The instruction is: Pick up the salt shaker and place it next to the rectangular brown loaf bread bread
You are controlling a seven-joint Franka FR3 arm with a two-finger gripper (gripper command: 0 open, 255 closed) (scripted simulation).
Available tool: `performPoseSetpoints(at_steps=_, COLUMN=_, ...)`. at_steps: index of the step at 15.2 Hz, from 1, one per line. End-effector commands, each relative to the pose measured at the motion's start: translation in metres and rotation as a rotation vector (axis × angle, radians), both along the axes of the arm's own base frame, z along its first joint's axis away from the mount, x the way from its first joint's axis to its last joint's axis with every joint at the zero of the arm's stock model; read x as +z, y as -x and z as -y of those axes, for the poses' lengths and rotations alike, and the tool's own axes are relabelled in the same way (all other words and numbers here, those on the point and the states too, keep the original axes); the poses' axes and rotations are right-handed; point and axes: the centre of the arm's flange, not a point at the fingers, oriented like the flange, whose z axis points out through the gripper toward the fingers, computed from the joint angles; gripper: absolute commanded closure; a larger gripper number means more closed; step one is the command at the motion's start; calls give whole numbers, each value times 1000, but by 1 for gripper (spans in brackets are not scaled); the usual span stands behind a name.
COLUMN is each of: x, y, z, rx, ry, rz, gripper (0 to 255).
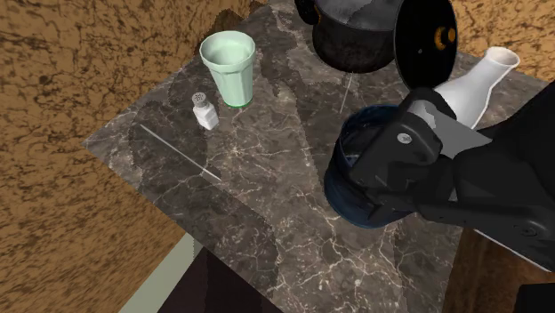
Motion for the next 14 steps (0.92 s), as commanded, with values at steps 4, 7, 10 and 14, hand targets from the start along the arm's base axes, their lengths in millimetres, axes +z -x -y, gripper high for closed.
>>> performPoseSetpoints(at_steps=4, x=-14, y=-13, z=-35, rx=5, ry=3, rz=0, gripper=0)
performPoseSetpoints(at_steps=7, x=-28, y=-25, z=-71, rx=11, ry=5, rz=0, gripper=0)
performPoseSetpoints(at_steps=10, x=-42, y=-37, z=-106, rx=16, ry=8, rz=0, gripper=0)
performPoseSetpoints(at_steps=14, x=-61, y=-53, z=-153, rx=24, ry=12, rz=-1, gripper=0)
